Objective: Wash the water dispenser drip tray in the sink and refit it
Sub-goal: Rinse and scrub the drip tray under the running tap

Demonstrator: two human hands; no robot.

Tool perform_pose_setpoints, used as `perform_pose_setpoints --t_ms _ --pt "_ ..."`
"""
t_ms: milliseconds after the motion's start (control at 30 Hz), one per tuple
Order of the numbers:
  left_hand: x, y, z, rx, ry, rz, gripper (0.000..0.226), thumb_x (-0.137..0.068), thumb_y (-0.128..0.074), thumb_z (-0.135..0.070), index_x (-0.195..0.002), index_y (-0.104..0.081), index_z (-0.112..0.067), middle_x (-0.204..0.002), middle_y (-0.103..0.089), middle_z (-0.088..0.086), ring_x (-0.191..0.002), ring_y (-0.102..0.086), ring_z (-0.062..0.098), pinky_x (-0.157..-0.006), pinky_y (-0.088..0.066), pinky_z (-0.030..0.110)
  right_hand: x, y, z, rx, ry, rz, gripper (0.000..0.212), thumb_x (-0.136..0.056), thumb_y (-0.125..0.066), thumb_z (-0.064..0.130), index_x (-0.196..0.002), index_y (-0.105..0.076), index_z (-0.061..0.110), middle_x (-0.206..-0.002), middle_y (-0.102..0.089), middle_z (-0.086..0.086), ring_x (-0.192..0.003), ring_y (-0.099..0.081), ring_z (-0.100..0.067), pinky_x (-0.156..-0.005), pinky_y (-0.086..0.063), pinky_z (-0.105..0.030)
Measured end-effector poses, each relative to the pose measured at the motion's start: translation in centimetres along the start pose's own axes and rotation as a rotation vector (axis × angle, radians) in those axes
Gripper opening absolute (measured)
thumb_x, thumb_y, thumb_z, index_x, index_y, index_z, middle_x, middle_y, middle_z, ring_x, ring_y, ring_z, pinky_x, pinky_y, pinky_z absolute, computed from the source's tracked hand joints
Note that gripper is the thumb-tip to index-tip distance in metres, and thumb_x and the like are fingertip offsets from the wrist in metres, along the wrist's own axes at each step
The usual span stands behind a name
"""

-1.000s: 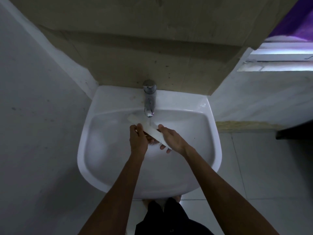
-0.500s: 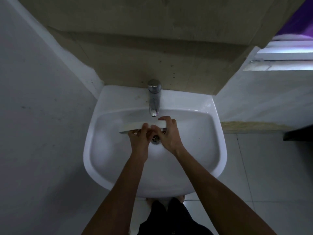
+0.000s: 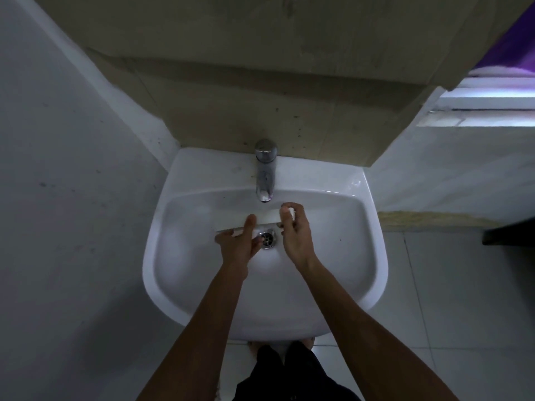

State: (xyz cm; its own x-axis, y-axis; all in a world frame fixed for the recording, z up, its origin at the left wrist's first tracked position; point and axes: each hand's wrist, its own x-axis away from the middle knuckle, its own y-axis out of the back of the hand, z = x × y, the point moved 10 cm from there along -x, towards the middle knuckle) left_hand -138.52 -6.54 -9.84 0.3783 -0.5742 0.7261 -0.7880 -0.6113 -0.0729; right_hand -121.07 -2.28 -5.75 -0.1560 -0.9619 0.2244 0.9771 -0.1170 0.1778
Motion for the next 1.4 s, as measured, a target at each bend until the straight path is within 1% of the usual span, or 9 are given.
perform_pose_setpoints --t_ms 200,333,433,600,700,867,1033,1167,1400 --pt "0.5 1.1 -0.8 -0.418 -0.048 -0.015 0.116 -0.064 -0.07 -0.071 -0.151 -0.003 -0.036 -0.137 -0.043 0.014 -0.095 -0.068 0.027 -0.055 -0.058 0.031 -0.4 0.1 2.1 0.197 0.14 -0.021 0.029 -0.106 -0.027 0.043 -0.104 -0.046 0.022 -0.086 -0.064 -0.012 -0.077 -0.062 -0.027 -0.074 -0.054 -0.051" --pt "0.7 0.4 -0.5 -0.954 -0.056 0.05 0.108 -0.073 -0.032 -0.088 -0.155 -0.008 -0.021 -0.16 0.004 0.019 -0.145 -0.017 0.039 -0.104 -0.04 0.055 -0.9 0.0 3.2 0.345 0.22 -0.027 0.032 -0.106 -0.022 0.045 -0.094 -0.045 0.027 -0.077 -0.057 -0.002 -0.071 -0.056 -0.022 -0.064 -0.048 -0.042" --pt "1.1 -0.2 0.0 -0.869 -0.016 0.089 0.135 -0.058 -0.022 -0.098 -0.153 -0.006 -0.004 -0.16 -0.01 0.019 -0.145 -0.019 0.036 -0.113 -0.028 0.055 -0.8 -1.1 4.3 0.378 0.267 0.016 0.028 -0.106 -0.025 0.043 -0.097 -0.048 0.028 -0.082 -0.058 0.005 -0.075 -0.057 -0.019 -0.068 -0.049 -0.038" --pt "1.6 -0.7 0.1 -0.836 -0.005 0.131 0.12 -0.071 -0.025 -0.09 -0.153 0.009 -0.009 -0.161 -0.011 0.017 -0.147 -0.018 0.032 -0.119 -0.017 0.047 -0.6 -1.7 3.1 0.108 0.076 0.088 0.025 -0.103 -0.042 0.039 -0.106 -0.059 0.021 -0.094 -0.067 0.006 -0.081 -0.067 -0.015 -0.077 -0.056 -0.034" --pt "1.3 -0.7 0.6 -0.87 0.006 0.162 0.126 -0.063 -0.013 -0.097 -0.151 -0.021 -0.008 -0.152 -0.034 0.02 -0.137 -0.038 0.033 -0.114 -0.028 0.047 -0.6 -2.7 1.3 -0.002 -0.068 0.176 0.03 -0.106 -0.032 0.037 -0.103 -0.056 0.018 -0.103 -0.063 -0.001 -0.095 -0.061 -0.017 -0.096 -0.051 -0.047" --pt "0.5 -0.4 1.5 -0.894 0.056 0.204 0.148 -0.036 0.001 -0.105 -0.136 -0.05 -0.01 -0.135 -0.054 0.021 -0.121 -0.054 0.034 -0.102 -0.043 0.048 -0.8 -3.7 0.6 -0.077 -0.196 0.254 0.05 -0.105 -0.028 0.044 -0.113 -0.062 0.008 -0.118 -0.066 -0.01 -0.113 -0.061 -0.022 -0.105 -0.043 -0.037" --pt "1.4 -0.9 1.9 -0.771 0.138 0.292 0.116 -0.066 -0.005 -0.094 -0.131 -0.057 -0.013 -0.124 -0.06 0.023 -0.085 -0.06 0.02 -0.064 -0.046 0.026 -0.7 -4.5 1.5 -0.057 -0.187 0.284 0.048 -0.104 -0.026 0.04 -0.117 -0.058 0.006 -0.114 -0.063 -0.009 -0.108 -0.058 -0.023 -0.099 -0.043 -0.03" --pt "1.5 -2.0 0.1 -0.728 0.064 0.27 0.085 -0.091 -0.013 -0.072 -0.128 -0.059 -0.011 -0.119 -0.064 0.015 -0.099 -0.062 0.025 -0.076 -0.052 0.03 -0.5 -4.3 1.7 -0.031 -0.141 0.223 0.049 -0.102 -0.025 0.043 -0.106 -0.055 0.006 -0.11 -0.059 -0.016 -0.104 -0.056 -0.029 -0.099 -0.045 -0.041" --pt "3.6 -4.2 -0.6 -0.446 0.054 0.433 0.079 -0.077 -0.033 -0.083 -0.123 -0.06 -0.025 -0.118 -0.066 0.003 -0.111 -0.061 0.019 -0.092 -0.05 0.036 0.1 -5.4 1.8 0.175 -0.054 0.285 0.068 -0.082 -0.012 0.07 -0.115 -0.056 0.029 -0.119 -0.054 -0.014 -0.112 -0.056 -0.03 -0.104 -0.043 -0.046"
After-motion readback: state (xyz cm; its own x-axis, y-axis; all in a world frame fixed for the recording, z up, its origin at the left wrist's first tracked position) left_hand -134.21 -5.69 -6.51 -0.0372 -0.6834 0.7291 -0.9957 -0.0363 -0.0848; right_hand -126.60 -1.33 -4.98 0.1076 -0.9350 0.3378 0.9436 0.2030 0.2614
